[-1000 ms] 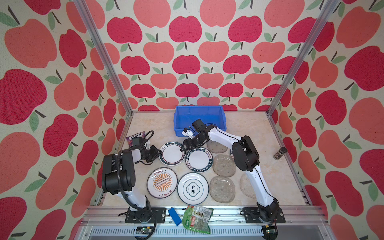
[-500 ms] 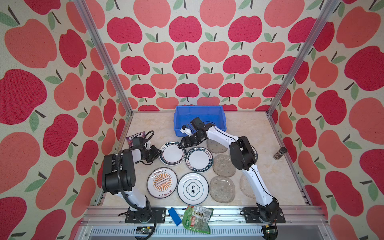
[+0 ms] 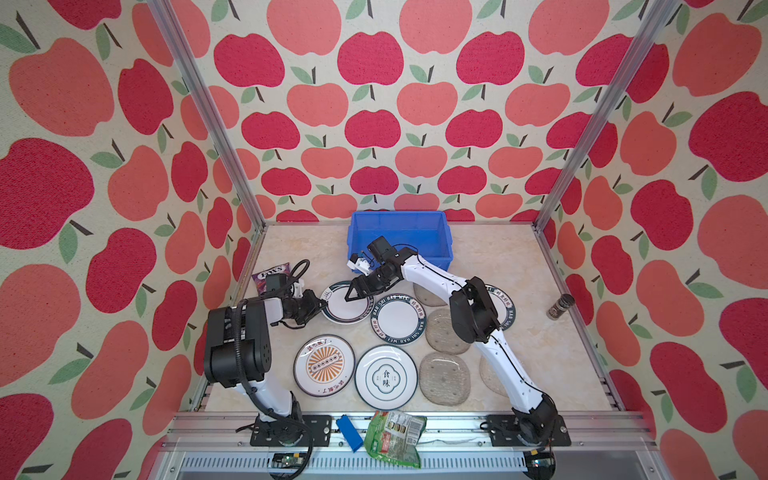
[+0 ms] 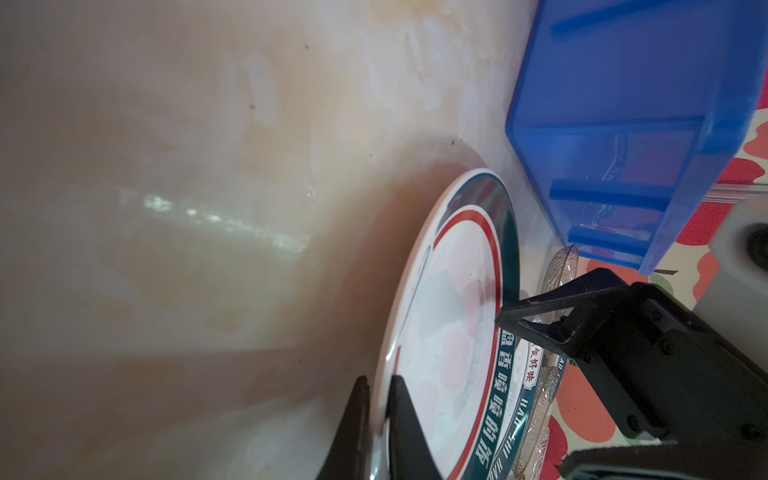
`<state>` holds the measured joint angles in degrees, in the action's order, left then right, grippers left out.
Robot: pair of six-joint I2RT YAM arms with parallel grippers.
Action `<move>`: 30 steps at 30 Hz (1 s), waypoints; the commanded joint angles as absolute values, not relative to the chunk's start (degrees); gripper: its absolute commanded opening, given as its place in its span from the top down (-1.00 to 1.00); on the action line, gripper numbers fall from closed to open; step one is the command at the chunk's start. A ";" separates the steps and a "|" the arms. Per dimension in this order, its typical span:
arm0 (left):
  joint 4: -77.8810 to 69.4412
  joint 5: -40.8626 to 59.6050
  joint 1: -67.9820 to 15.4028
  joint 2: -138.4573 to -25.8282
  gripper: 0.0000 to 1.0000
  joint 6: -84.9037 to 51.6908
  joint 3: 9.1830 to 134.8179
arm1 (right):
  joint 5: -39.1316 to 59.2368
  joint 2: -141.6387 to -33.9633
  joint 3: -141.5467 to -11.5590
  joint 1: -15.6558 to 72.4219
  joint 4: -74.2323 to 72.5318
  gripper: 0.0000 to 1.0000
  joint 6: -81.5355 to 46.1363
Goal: Place the plates into the plastic bin on the countertop
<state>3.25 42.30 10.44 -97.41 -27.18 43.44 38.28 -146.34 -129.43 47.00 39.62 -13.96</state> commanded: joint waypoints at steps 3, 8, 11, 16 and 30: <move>6.22 38.94 11.17 -97.55 1.00 -27.27 41.84 | 38.75 -145.92 -132.75 46.76 42.57 -0.53 -14.15; 11.60 37.10 11.59 -91.47 1.00 -26.73 43.59 | 37.15 -140.76 -133.13 46.24 42.96 -0.52 -13.89; 16.70 32.56 11.61 -84.79 1.00 -26.37 45.73 | 35.52 -136.02 -132.70 45.44 41.80 -0.52 -13.66; 24.13 28.57 11.69 -76.40 1.00 -27.08 52.17 | 31.39 -129.44 -131.87 40.66 39.64 -0.52 -17.00; 26.00 26.72 -1.10 -86.06 1.00 -31.03 82.77 | 22.50 -114.52 -113.18 30.00 29.70 -0.50 -21.00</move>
